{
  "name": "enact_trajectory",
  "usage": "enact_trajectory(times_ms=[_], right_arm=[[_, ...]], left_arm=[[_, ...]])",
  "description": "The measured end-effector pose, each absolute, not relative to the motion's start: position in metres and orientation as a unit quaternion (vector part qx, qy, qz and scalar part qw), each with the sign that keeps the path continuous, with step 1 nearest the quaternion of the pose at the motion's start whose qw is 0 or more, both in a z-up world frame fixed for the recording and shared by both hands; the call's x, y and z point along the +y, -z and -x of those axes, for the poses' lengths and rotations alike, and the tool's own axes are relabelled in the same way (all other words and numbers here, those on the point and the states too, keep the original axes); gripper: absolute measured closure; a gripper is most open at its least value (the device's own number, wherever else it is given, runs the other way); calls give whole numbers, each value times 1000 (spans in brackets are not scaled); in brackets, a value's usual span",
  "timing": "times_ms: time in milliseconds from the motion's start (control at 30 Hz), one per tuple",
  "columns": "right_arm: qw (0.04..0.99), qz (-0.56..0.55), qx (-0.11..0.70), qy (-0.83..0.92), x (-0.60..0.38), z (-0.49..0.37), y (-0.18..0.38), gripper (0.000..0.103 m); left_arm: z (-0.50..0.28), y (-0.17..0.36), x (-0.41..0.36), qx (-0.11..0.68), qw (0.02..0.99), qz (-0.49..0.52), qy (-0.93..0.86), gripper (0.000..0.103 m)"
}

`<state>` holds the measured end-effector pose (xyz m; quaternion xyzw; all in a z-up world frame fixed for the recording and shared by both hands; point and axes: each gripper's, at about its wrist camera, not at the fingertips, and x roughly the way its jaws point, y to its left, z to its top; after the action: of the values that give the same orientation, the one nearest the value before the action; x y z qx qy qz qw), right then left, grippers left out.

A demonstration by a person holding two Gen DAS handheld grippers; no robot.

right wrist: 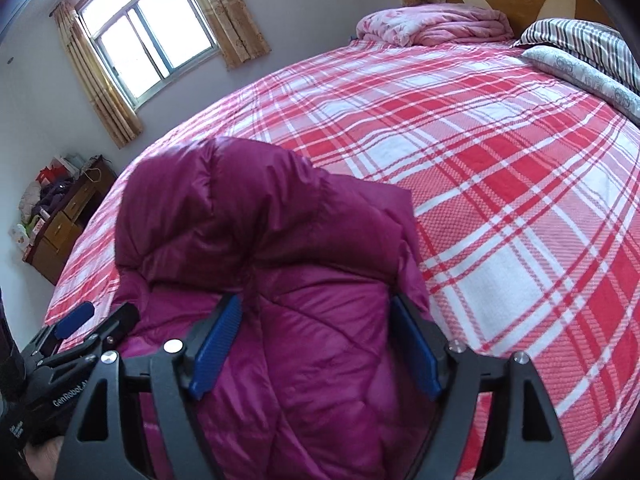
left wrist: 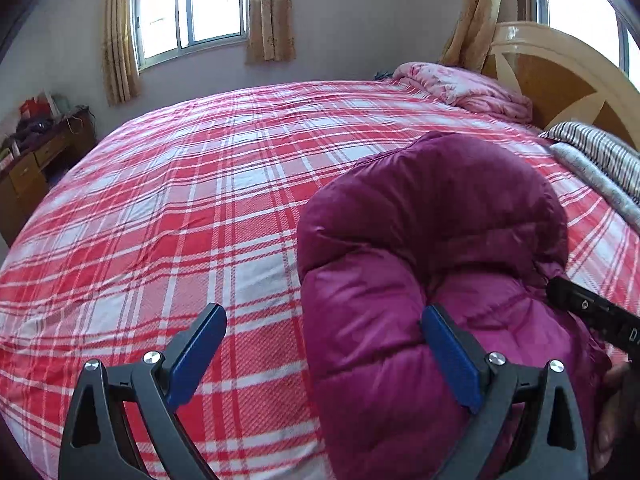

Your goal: Fold large clothes

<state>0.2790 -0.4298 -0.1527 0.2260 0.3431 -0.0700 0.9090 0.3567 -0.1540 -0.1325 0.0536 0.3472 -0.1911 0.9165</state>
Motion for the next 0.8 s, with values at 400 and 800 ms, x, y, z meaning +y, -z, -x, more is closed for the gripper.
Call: enact_trajectory(times_ms=[400, 800], right_arm=[[892, -279, 353, 27, -462, -250, 168, 12], [886, -274, 374, -36, -446, -261, 178, 53]], left_arm=[[-346, 157, -131, 402, 871, 91, 267, 5], [-346, 159, -162, 395, 857, 69, 324, 5]])
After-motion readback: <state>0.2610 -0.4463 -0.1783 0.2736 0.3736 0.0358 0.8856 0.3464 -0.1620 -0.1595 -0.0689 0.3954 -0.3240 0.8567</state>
